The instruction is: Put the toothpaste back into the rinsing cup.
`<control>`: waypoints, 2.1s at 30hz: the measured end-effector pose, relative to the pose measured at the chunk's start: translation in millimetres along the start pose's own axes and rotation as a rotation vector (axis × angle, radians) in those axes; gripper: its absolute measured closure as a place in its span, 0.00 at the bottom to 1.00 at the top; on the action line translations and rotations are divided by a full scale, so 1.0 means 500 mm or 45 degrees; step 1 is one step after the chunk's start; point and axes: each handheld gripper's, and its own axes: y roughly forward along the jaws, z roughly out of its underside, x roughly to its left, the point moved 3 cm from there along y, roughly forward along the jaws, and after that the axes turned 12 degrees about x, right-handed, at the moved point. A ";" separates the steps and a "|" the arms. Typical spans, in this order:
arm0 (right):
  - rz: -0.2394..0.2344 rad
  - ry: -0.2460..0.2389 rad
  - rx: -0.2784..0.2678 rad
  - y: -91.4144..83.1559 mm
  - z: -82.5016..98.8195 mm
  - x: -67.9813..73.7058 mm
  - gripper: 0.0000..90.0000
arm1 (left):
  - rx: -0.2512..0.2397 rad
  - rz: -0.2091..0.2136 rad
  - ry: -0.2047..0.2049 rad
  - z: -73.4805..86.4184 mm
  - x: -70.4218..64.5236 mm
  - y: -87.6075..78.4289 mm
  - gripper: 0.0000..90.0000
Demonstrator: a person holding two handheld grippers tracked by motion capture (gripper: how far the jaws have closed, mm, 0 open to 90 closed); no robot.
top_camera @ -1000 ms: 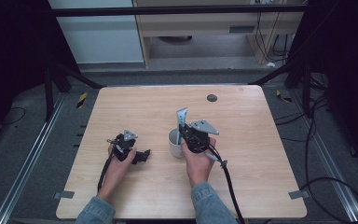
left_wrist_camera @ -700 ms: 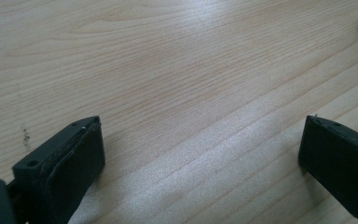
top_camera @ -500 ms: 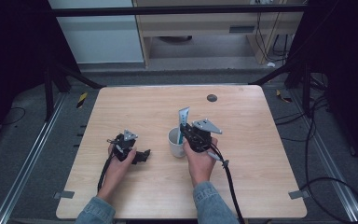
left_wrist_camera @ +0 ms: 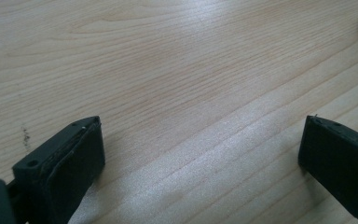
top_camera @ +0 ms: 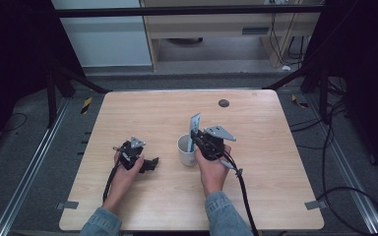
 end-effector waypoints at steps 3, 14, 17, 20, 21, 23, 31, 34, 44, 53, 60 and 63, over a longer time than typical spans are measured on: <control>-0.001 0.001 -0.001 0.000 0.000 -0.001 0.82 | 0.000 0.000 0.000 0.000 0.000 0.000 0.00; 0.007 0.014 0.000 -0.005 0.002 -0.007 0.77 | 0.000 0.000 0.000 0.000 0.000 0.000 0.00; 0.007 0.013 0.001 -0.007 0.002 -0.009 0.77 | 0.000 0.000 0.000 0.000 0.000 0.000 0.00; 0.004 0.010 0.001 -0.007 0.002 -0.008 0.77 | 0.000 0.000 0.000 0.000 0.000 0.000 0.00; 0.002 0.012 -0.001 -0.007 0.002 -0.007 0.77 | 0.000 0.000 0.000 0.000 0.000 0.000 0.00; 0.002 0.009 0.000 -0.007 0.002 -0.007 0.77 | 0.000 0.000 0.000 0.000 0.000 0.000 0.00; 0.006 -0.025 0.000 -0.014 -0.002 0.000 0.76 | 0.000 0.000 0.000 0.000 0.000 0.000 0.00; 0.013 -0.044 0.002 -0.017 -0.005 0.001 0.76 | 0.000 0.000 0.000 0.000 0.000 0.000 0.00; 0.063 -0.146 0.036 -0.035 -0.018 0.014 0.66 | 0.000 0.000 0.000 0.000 0.000 0.000 0.00; 0.082 -0.227 0.141 -0.041 -0.025 0.014 0.43 | 0.000 -0.001 0.000 0.000 0.000 0.000 0.00; 0.194 -0.318 0.304 -0.050 -0.023 -0.030 0.13 | 0.000 -0.003 0.001 0.000 0.000 0.000 0.00; 0.230 -0.332 0.337 -0.065 -0.020 -0.057 0.09 | 0.000 -0.004 0.001 0.000 0.000 0.000 0.00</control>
